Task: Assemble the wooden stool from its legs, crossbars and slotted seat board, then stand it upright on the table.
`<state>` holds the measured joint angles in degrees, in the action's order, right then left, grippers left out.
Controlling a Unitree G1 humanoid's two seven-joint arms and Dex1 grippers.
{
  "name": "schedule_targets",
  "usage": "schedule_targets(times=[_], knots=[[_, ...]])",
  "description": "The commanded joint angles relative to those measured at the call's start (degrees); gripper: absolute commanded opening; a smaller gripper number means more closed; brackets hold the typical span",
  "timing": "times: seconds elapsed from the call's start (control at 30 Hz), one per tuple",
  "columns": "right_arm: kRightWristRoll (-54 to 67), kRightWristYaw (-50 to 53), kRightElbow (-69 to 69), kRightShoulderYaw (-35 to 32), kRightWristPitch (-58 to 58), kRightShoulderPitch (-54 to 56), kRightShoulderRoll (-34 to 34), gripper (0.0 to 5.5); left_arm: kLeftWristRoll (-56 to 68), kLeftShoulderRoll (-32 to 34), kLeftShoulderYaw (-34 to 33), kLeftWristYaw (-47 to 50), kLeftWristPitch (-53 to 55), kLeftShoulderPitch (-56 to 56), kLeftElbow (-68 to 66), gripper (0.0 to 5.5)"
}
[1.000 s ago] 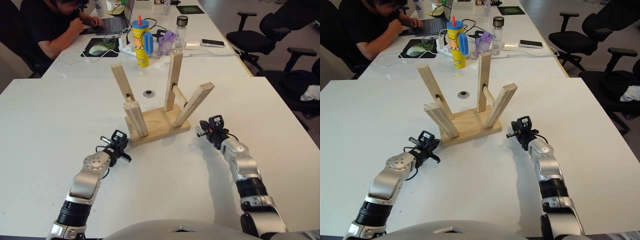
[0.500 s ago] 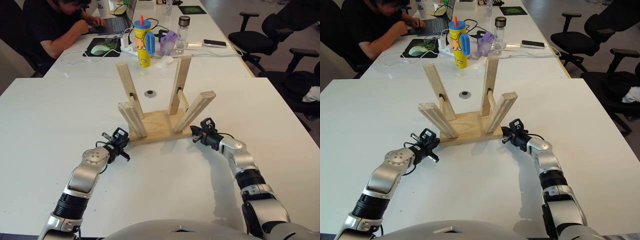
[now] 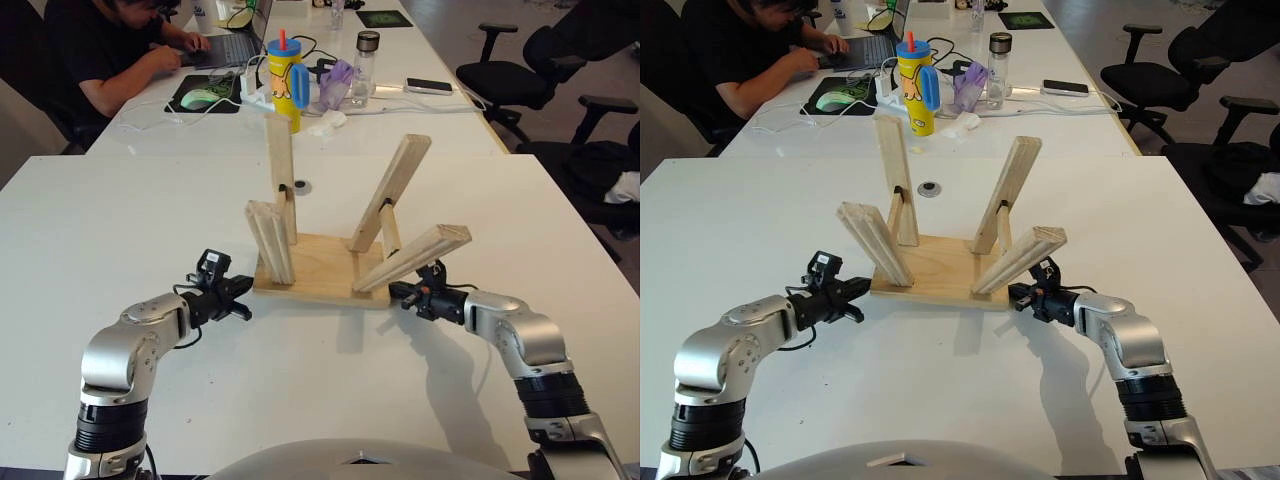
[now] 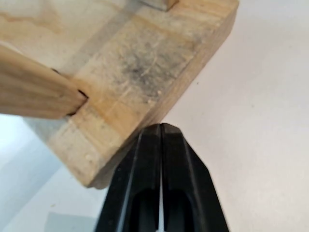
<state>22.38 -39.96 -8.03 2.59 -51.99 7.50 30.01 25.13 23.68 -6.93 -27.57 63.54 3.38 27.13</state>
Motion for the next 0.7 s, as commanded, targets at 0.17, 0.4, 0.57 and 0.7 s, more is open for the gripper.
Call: schedule_targets(times=[0.17,0.4,0.57,0.7], knots=[[25.7,-12.9,-22.6,-1.7,-15.3,5.5,0.7,0.00,23.4,4.6,4.5,-16.3,8.6,3.1,15.0,0.05],[30.3,-14.5,-25.5,-5.5,-19.5,6.7,4.8,0.00,25.4,10.1,2.8,-18.5,9.5,0.5,17.5,0.05],[33.6,-14.9,-27.4,-6.9,-21.2,6.5,6.5,0.00,27.8,13.6,-0.1,-20.6,10.1,-0.5,18.8,0.05],[26.6,-13.5,-25.5,-4.0,-15.8,4.9,8.5,0.00,17.7,20.3,1.8,-21.1,1.8,-1.5,13.5,0.05]])
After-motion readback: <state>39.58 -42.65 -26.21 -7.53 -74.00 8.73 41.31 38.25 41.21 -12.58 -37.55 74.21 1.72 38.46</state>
